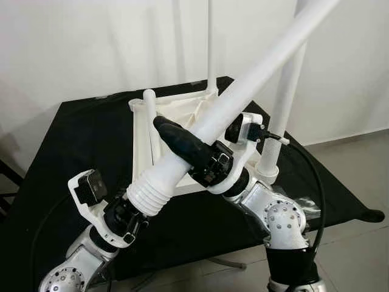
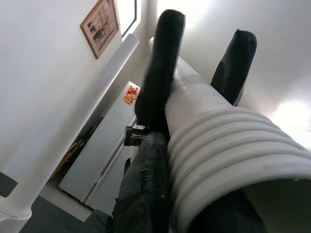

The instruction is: Building children table

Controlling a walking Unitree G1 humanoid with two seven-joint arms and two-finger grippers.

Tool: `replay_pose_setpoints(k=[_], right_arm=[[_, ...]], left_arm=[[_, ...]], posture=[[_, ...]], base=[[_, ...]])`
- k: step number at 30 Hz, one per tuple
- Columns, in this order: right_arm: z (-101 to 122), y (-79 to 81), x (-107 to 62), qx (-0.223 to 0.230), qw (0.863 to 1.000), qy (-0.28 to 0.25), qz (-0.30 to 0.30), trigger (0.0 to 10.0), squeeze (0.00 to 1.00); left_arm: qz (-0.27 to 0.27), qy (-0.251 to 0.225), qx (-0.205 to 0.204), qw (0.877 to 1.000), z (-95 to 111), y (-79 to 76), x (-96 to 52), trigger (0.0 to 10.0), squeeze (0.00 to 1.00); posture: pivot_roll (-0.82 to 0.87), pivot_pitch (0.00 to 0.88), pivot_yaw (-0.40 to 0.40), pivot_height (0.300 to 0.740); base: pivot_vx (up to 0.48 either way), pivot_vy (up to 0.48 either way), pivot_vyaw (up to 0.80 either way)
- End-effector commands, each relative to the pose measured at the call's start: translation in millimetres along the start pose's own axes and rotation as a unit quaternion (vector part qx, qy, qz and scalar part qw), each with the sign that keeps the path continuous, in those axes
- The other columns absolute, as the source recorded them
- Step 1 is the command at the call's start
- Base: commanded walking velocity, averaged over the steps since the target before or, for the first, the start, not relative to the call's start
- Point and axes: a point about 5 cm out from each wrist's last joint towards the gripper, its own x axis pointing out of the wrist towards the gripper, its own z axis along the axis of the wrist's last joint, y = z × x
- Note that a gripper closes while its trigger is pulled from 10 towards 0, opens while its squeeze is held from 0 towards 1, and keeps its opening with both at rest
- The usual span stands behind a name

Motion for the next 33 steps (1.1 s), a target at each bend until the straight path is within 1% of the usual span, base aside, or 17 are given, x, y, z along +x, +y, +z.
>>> replay_pose_setpoints(k=[1,4,5,6,14,16,17,20,21,23,26,28,29,30,31,32,33], right_arm=[[2.1,-0.3,2.5,0.001,1.000,-0.001,-0.004,0.0,0.00],[2.0,0.4,2.5,0.001,1.000,0.000,-0.001,0.0,0.00],[2.0,0.6,2.5,0.001,1.000,0.001,-0.001,0.0,0.00],[2.2,0.6,2.6,0.000,1.000,0.001,-0.001,0.0,0.00],[7.8,0.2,3.1,-0.012,1.000,-0.005,-0.006,0.0,0.00],[16.4,0.9,3.8,-0.028,0.999,-0.012,-0.009,0.0,0.00],[16.4,0.9,3.8,-0.028,0.999,-0.012,-0.009,0.0,0.00],[23.2,2.2,5.1,-0.048,0.999,-0.015,-0.011,0.0,0.00],[23.2,2.2,5.1,-0.048,0.999,-0.015,-0.011,0.0,0.00],[30.8,1.0,7.3,-0.089,0.995,-0.012,-0.030,0.0,0.00],[35.5,-1.9,7.3,-0.116,0.992,-0.008,-0.049,0.0,0.00],[41.0,-7.6,6.4,-0.155,0.985,0.004,-0.081,0.0,0.00],[39.2,-10.0,6.4,-0.180,0.979,0.026,-0.094,0.0,0.00],[39.2,-10.0,6.4,-0.180,0.979,0.026,-0.094,0.0,0.00],[35.8,-12.5,6.7,-0.205,0.972,0.048,-0.107,0.0,0.00],[35.8,-12.5,6.7,-0.205,0.972,0.048,-0.107,0.0,0.00],[31.1,-16.2,6.9,-0.231,0.962,0.076,-0.123,0.0,0.00]], left_arm=[[-0.027,0.024,-0.015,0.999,-9.4,-4.7,6.6,10.0,0.00],[-0.022,0.025,-0.023,0.999,-10.3,-3.5,6.5,10.0,0.00],[-0.021,0.024,-0.030,0.999,-10.8,-3.0,6.2,10.0,0.05],[-0.019,0.024,-0.035,0.999,-10.8,-2.6,5.0,10.0,1.00],[0.002,0.027,-0.032,0.999,-8.4,0.7,-6.8,10.0,1.00],[0.034,0.033,-0.030,0.998,-6.9,4.5,-24.8,10.0,1.00],[0.034,0.033,-0.030,0.998,-6.9,4.5,-24.8,10.0,1.00],[0.070,0.039,-0.024,0.997,-5.4,8.3,-42.4,10.0,1.00],[0.070,0.039,-0.024,0.997,-5.4,8.3,-42.4,10.0,1.00],[0.116,0.043,-0.009,0.992,-0.4,12.6,-62.7,10.0,1.00],[0.137,0.042,-0.002,0.990,3.5,13.7,-72.4,10.0,1.00],[0.173,0.039,0.017,0.984,10.2,16.4,-85.3,10.0,1.00],[0.210,0.035,0.043,0.976,15.2,22.9,-89.1,10.0,1.00],[0.210,0.035,0.043,0.976,15.2,22.9,-89.1,10.0,1.00],[0.247,0.035,0.074,0.966,19.8,30.0,-91.0,10.0,1.00],[0.247,0.035,0.074,0.966,19.8,30.0,-91.0,10.0,1.00],[0.294,0.036,0.108,0.949,24.4,39.0,-91.6,10.0,1.00]], posture=[[-0.09,0.000,0.016,0.740],[-0.08,0.000,0.016,0.740],[-0.08,0.000,0.016,0.740],[-0.09,0.000,0.017,0.740],[-0.08,0.000,0.021,0.740],[-0.08,0.000,0.022,0.740],[-0.08,0.000,0.022,0.740],[-0.09,0.000,0.023,0.740],[-0.09,0.000,0.023,0.740],[-0.08,0.000,0.023,0.740],[-0.08,0.000,0.023,0.740],[-0.08,0.000,0.023,0.740],[-0.08,0.000,0.023,0.740],[-0.08,0.000,0.023,0.740],[-0.08,0.000,0.023,0.740],[-0.08,0.000,0.023,0.740],[-0.08,0.000,0.023,0.740]], base=[[0.000,0.000,0.00],[0.000,0.000,0.00],[0.000,0.000,0.00],[0.000,0.000,0.00],[0.000,0.000,0.00],[0.000,0.000,0.00],[0.000,0.000,0.00],[0.000,0.000,0.00],[0.000,0.000,0.00],[0.000,0.000,0.00],[0.000,0.000,0.00],[0.000,0.000,0.00],[0.000,0.000,0.00],[0.000,0.000,0.00],[0.000,0.000,0.00],[0.000,0.000,0.00],[0.000,0.000,0.00]])
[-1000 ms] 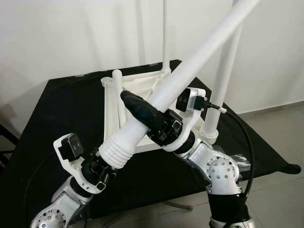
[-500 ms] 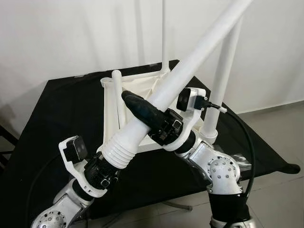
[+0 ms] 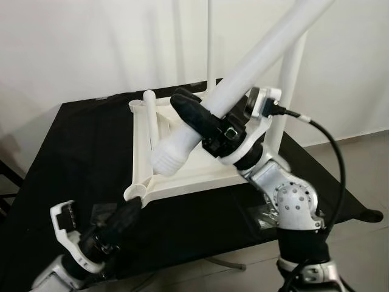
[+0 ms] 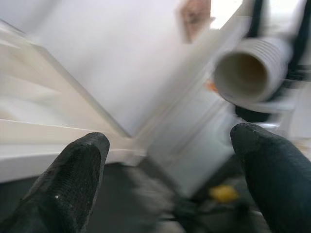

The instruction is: Building children table

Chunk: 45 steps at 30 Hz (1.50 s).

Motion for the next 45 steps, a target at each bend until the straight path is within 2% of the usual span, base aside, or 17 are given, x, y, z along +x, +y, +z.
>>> replay_pose_setpoints(k=[1,2,3,4,6,8,9,11,17,21,22,23,24,26,28,40,45], right_arm=[[-16.6,-2.2,5.4,-0.069,0.995,0.072,-0.025,4.3,0.00],[-16.6,-2.2,5.4,-0.069,0.995,0.072,-0.025,4.3,0.00],[-28.3,-8.9,2.6,-0.106,0.985,0.124,-0.054,10.0,0.00],[-35.8,-13.7,-0.3,-0.130,0.976,0.157,-0.071,10.0,0.00],[-35.8,-13.7,-0.3,-0.130,0.976,0.157,-0.071,10.0,0.00],[-52.9,-29.3,-16.1,-0.168,0.953,0.217,-0.130,10.0,0.00],[-52.9,-29.3,-16.1,-0.168,0.953,0.217,-0.130,10.0,0.00],[-62.8,-38.8,-31.4,-0.191,0.936,0.242,-0.170,10.0,0.00],[-70.5,-44.1,-51.7,-0.202,0.924,0.254,-0.203,10.0,0.00],[-73.4,-42.1,-58.0,-0.197,0.924,0.256,-0.204,10.0,0.00],[-77.5,-34.8,-64.1,-0.188,0.929,0.255,-0.190,10.0,0.00],[-77.5,-34.8,-64.1,-0.188,0.929,0.255,-0.190,10.0,0.00],[-82.4,-20.1,-71.8,-0.170,0.940,0.248,-0.163,10.0,0.00],[-82.4,-20.1,-71.8,-0.170,0.940,0.248,-0.163,10.0,0.00],[-83.4,-13.6,-72.8,-0.167,0.944,0.244,-0.149,10.0,0.00],[-72.3,-26.0,-65.6,-0.200,0.937,0.227,-0.173,10.0,0.00],[-66.3,-27.8,-63.0,-0.213,0.936,0.228,-0.165,10.0,0.00]], left_arm=[[0.120,0.008,0.071,0.990,6.7,21.9,6.3,10.0,0.66],[0.120,0.008,0.071,0.990,6.7,21.9,6.3,10.0,0.66],[0.173,0.010,0.103,0.980,9.6,30.3,13.1,10.0,0.00],[0.203,0.010,0.122,0.971,11.5,35.1,17.3,10.0,0.00],[0.203,0.010,0.122,0.971,11.5,35.1,17.3,10.0,0.00],[0.232,0.019,0.171,0.957,13.1,32.6,36.7,10.0,0.00],[0.232,0.019,0.171,0.957,13.1,32.6,36.7,10.0,0.00],[0.221,0.035,0.236,0.946,10.1,24.6,53.8,10.0,0.00],[0.194,0.056,0.287,0.936,-4.0,13.8,72.3,10.0,0.00],[0.191,0.067,0.306,0.930,-10.6,12.5,76.0,10.0,0.00],[0.195,0.074,0.333,0.920,-15.4,11.2,78.9,10.0,0.00],[0.195,0.074,0.333,0.920,-15.4,11.2,78.9,10.0,0.00],[0.215,0.068,0.367,0.903,-17.2,10.1,79.9,10.0,0.00],[0.215,0.068,0.367,0.903,-17.2,10.1,79.9,10.0,0.00],[0.219,0.067,0.380,0.896,-17.4,9.6,79.7,10.0,0.00],[0.207,0.075,0.426,0.877,-23.1,4.4,85.3,10.0,0.00],[0.207,0.071,0.436,0.873,-25.9,2.6,85.8,10.0,0.00]], posture=[[-0.08,0.000,0.020,0.740],[-0.08,0.000,0.020,0.740],[-0.08,0.000,0.020,0.740],[-0.08,0.000,0.020,0.740],[-0.08,0.000,0.020,0.740],[-0.08,0.000,0.019,0.740],[-0.08,0.000,0.019,0.740],[-0.08,0.000,0.020,0.740],[-0.09,0.000,0.026,0.740],[-0.09,0.000,0.027,0.740],[-0.09,0.000,0.028,0.740],[-0.09,0.000,0.028,0.740],[-0.09,0.000,0.027,0.740],[-0.09,0.000,0.027,0.740],[-0.09,0.000,0.028,0.740],[-0.09,0.000,0.017,0.740],[-0.09,0.000,0.016,0.740]], base=[[0.000,0.000,0.00],[0.000,0.000,0.00],[0.000,0.000,0.00],[0.000,0.000,0.00],[0.000,0.000,0.00],[0.000,0.000,0.00],[0.000,0.000,0.00],[0.000,0.480,0.00],[0.000,0.480,0.00],[0.000,0.480,0.00],[0.000,0.480,0.00],[0.000,0.480,0.00],[0.000,0.386,0.00],[0.000,0.386,0.00],[0.000,0.000,0.00],[0.000,0.000,0.00],[0.000,0.000,-0.80]])
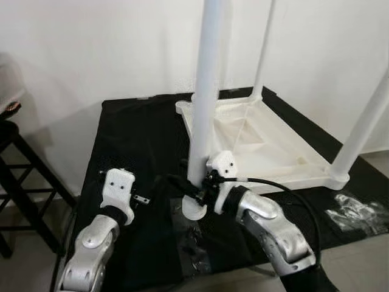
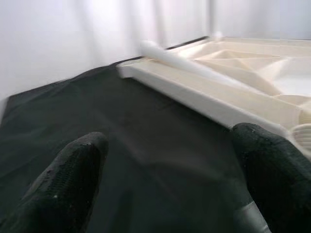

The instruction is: Building children table

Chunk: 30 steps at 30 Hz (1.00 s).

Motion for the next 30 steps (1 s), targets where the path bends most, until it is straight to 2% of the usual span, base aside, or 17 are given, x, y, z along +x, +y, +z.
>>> replay_pose_setpoints(k=[1,3,21,29,30], right_arm=[[6.4,-5.5,0.0,-0.012,1.000,-0.013,-0.006,10.0,0.00],[7.6,-5.7,0.5,-0.011,1.000,-0.018,-0.006,10.0,0.00],[10.7,-5.3,9.0,-0.024,0.999,-0.032,-0.014,10.0,0.00],[9.8,-28.9,16.3,-0.035,0.999,-0.030,-0.014,10.0,0.00],[12.5,-33.0,20.5,-0.032,0.999,-0.036,0.001,10.0,0.00]], left_arm=[[-0.006,-0.002,0.003,1.000,-0.4,-3.2,0.4,10.0,0.00],[-0.006,-0.002,0.002,1.000,-0.5,-3.3,0.5,10.0,0.00],[0.006,0.001,-0.020,1.000,-3.3,-1.2,-0.9,10.0,0.00],[0.015,0.016,-0.041,0.999,-5.5,-4.1,-8.6,10.0,0.00],[0.022,0.016,-0.041,0.999,-4.6,-4.4,-11.0,10.0,0.00]], posture=[[-0.09,0.000,0.017,0.740],[-0.09,0.000,0.017,0.740],[-0.09,0.000,0.014,0.740],[-0.07,0.000,0.019,0.740],[-0.06,0.000,0.011,0.740]], base=[[0.000,0.000,-0.80],[0.000,0.000,-0.80],[0.000,0.000,0.00],[0.000,0.000,0.00],[0.000,0.000,0.00]])
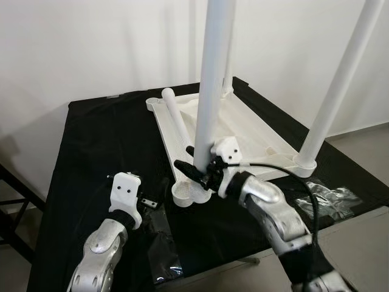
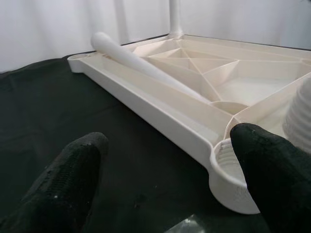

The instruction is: Building children table

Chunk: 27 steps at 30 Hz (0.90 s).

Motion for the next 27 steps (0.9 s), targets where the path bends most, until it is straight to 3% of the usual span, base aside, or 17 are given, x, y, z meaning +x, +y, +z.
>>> replay_pose_setpoints(k=[1,4,6,10,11,16,20,21,27], right_arm=[[6.2,-5.3,5.4,-0.003,1.000,-0.016,0.027,10.0,0.00],[6.2,-5.3,5.4,-0.003,1.000,-0.016,0.027,10.0,0.00],[12.2,-3.2,15.0,-0.006,0.995,-0.022,0.096,10.0,0.00],[14.2,-1.2,17.6,-0.008,0.992,-0.023,0.120,10.0,0.00],[18.1,4.2,21.3,-0.010,0.987,-0.024,0.158,10.0,0.00],[30.6,12.4,34.9,-0.020,0.980,-0.031,0.195,10.0,0.00],[39.6,13.1,38.9,-0.021,0.977,-0.050,0.208,10.0,0.00],[46.6,12.8,38.0,-0.027,0.969,-0.057,0.240,10.0,0.00],[51.1,8.4,35.4,-0.037,0.959,-0.053,0.275,10.0,0.00]], left_arm=[[0.015,0.002,-0.003,1.000,2.2,-0.3,-6.3,10.0,0.00],[0.015,0.002,-0.003,1.000,2.2,-0.3,-6.3,10.0,0.00],[0.041,-0.002,0.003,0.999,6.2,-1.0,-18.0,10.0,0.00],[0.050,-0.003,0.006,0.999,7.8,-1.2,-22.2,10.0,0.00],[0.058,-0.002,0.018,0.998,11.1,-1.3,-31.0,10.0,0.00],[0.069,0.006,0.029,0.997,18.9,-0.4,-46.9,10.0,0.00],[0.073,0.013,0.021,0.997,20.0,0.3,-50.1,10.0,0.00],[0.071,0.015,0.019,0.997,21.3,-3.5,-51.9,10.0,0.00],[0.074,0.013,0.019,0.997,24.2,-7.2,-52.3,10.0,0.00]], posture=[[-0.05,0.000,0.004,0.740],[-0.05,0.000,0.004,0.740],[-0.02,0.024,-0.011,0.740],[-0.02,0.024,-0.011,0.740],[0.01,0.109,-0.024,0.740],[0.05,0.163,-0.030,0.740],[0.05,0.168,-0.034,0.740],[0.04,0.178,-0.040,0.740],[0.03,0.173,-0.046,0.740]], base=[[0.000,0.000,0.00],[0.000,0.000,0.00],[0.000,0.000,0.00],[0.000,0.000,0.00],[0.000,0.000,0.00],[0.000,0.000,0.00],[0.000,0.000,0.79],[0.000,0.000,0.79],[0.000,0.000,0.79]])
